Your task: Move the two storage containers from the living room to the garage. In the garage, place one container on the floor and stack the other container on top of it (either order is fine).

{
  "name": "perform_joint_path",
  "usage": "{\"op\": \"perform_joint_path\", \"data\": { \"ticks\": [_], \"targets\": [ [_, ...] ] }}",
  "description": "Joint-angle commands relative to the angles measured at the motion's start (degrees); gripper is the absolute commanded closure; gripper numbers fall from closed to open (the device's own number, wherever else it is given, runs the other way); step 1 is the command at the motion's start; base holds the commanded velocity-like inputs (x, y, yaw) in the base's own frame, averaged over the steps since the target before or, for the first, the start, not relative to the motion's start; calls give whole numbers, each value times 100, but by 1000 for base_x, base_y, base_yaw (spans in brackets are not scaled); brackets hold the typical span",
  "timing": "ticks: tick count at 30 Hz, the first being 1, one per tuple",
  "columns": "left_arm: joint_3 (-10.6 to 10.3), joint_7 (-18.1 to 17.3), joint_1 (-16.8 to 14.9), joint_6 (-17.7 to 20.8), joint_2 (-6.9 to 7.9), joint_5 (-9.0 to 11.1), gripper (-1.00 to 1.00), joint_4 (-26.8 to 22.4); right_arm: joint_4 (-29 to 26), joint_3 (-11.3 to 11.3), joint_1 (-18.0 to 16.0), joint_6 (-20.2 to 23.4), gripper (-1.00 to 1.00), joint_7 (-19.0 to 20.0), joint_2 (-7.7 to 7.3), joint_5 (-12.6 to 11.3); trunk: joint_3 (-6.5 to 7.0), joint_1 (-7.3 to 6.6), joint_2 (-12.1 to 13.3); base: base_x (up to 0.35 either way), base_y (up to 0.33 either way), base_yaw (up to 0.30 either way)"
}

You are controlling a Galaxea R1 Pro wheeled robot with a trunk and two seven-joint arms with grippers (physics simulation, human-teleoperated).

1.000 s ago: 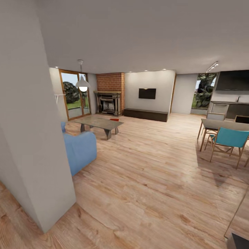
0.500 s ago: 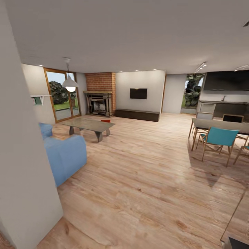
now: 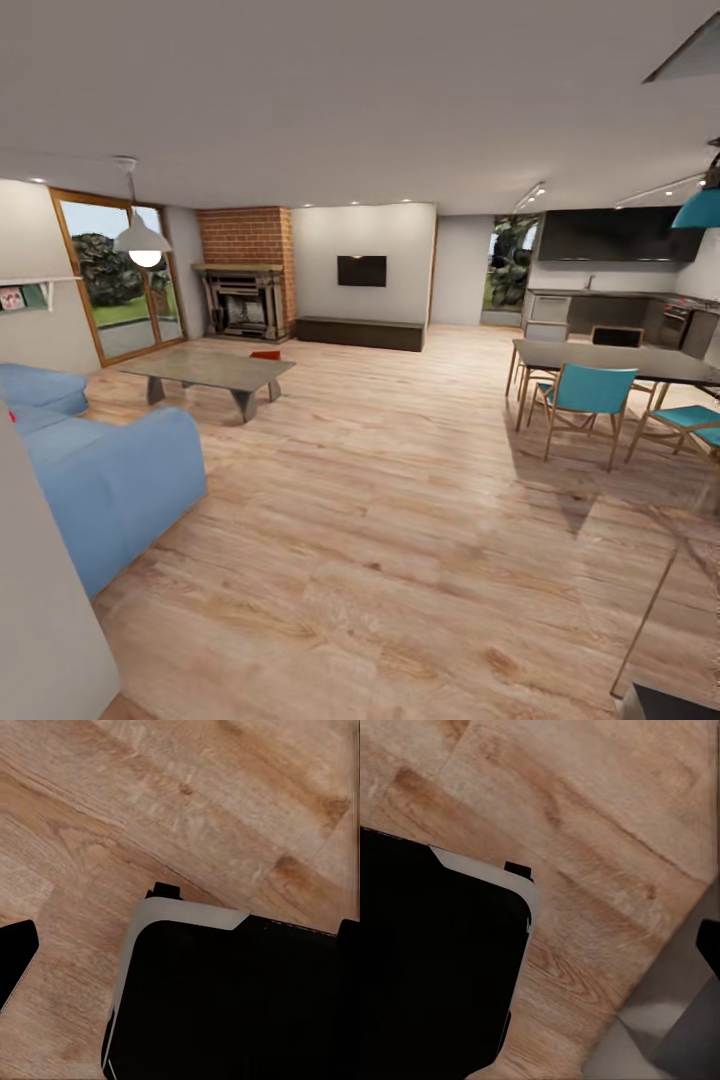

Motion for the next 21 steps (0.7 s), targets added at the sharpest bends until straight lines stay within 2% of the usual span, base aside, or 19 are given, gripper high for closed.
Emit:
{"op": "perform_joint_path", "data": {
  "ticks": [1,6,21],
  "targets": [
    [43,-13,-1,-10,1,20,-100,4,18,6,-7,-26,-100,-18,1,59,-2,5,-3,323,0,-242],
    [43,-13,-1,-5,2,20,-100,4,18,6,-7,-29,-100,-21,1,66,-2,5,-3,323,0,-106],
    [42,-13,-1,7,-7,13,-100,4,18,6,-7,-35,-100,-21,-8,68,-2,5,-3,323,0,-2]
  ]
}}
